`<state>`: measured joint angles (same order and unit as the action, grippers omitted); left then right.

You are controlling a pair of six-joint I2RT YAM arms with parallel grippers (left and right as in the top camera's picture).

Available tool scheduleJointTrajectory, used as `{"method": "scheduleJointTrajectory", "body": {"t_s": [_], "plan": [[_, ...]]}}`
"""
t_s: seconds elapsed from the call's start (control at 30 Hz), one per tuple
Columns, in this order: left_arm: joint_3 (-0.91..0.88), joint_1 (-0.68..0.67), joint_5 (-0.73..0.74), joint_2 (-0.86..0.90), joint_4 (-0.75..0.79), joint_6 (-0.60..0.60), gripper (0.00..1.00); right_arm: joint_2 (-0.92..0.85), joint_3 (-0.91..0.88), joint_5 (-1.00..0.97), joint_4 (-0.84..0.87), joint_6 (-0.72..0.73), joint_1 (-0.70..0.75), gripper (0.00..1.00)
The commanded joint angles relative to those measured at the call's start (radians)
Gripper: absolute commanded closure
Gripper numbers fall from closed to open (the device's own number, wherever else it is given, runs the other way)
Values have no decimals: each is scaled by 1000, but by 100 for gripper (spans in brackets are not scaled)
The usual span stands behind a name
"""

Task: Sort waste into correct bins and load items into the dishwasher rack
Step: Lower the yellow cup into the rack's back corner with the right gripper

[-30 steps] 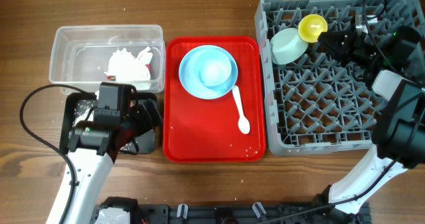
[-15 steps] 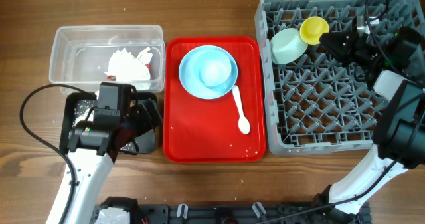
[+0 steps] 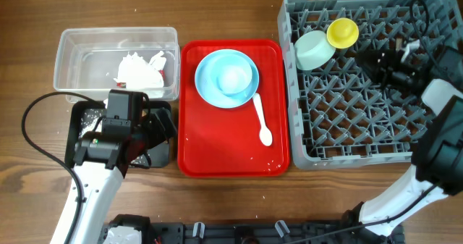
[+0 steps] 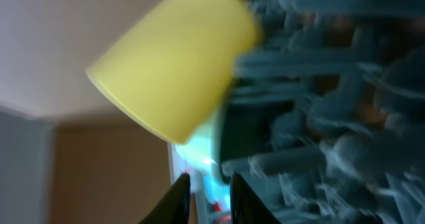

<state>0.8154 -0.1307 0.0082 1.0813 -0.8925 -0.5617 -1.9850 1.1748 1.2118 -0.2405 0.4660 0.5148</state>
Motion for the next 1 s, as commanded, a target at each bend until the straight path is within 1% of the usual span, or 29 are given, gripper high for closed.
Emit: {"method": "scheduleJointTrajectory", "body": {"t_s": [0.0, 0.07, 0.13, 0.17, 0.2, 0.27, 0.37, 0.43, 0.47, 0.53, 0.6, 0.67, 0.8, 0.83, 0.97], "plan": [[0, 6, 2, 2, 2, 4, 0, 239, -2, -406, -115, -300, 10, 78], [0, 6, 2, 2, 2, 4, 0, 357, -2, -533, -158, -383, -8, 78], [0, 6, 2, 2, 2, 4, 0, 484, -2, -701, -189, -455, -61, 77], [0, 6, 2, 2, 3, 4, 0, 529, -2, -771, -191, -472, -96, 76], [0, 6, 2, 2, 4, 4, 0, 581, -2, -850, -187, -515, -164, 75], [0, 6, 2, 2, 5, 4, 0, 607, -2, -924, -186, -589, -270, 75], [0, 6, 2, 2, 5, 4, 0, 569, -2, -998, -182, -653, -391, 75], [0, 6, 2, 2, 5, 4, 0, 511, -2, -1067, -153, -650, -438, 77], [0, 6, 2, 2, 5, 4, 0, 475, -2, -1086, -133, -650, -452, 80], [0, 6, 2, 2, 5, 4, 0, 417, -2, -1086, -97, -649, -456, 82], [0, 6, 2, 2, 5, 4, 0, 364, -2, -1102, -68, -644, -455, 82], [0, 6, 2, 2, 5, 4, 0, 327, -2, -1199, -61, -597, -455, 82], [0, 6, 2, 2, 5, 4, 0, 305, -3, -1434, -120, -528, -444, 82], [0, 6, 2, 2, 5, 4, 0, 306, -3, -1461, -134, -514, -437, 82], [0, 6, 2, 2, 5, 4, 0, 306, -3, -1445, -167, -489, -393, 82]]}}
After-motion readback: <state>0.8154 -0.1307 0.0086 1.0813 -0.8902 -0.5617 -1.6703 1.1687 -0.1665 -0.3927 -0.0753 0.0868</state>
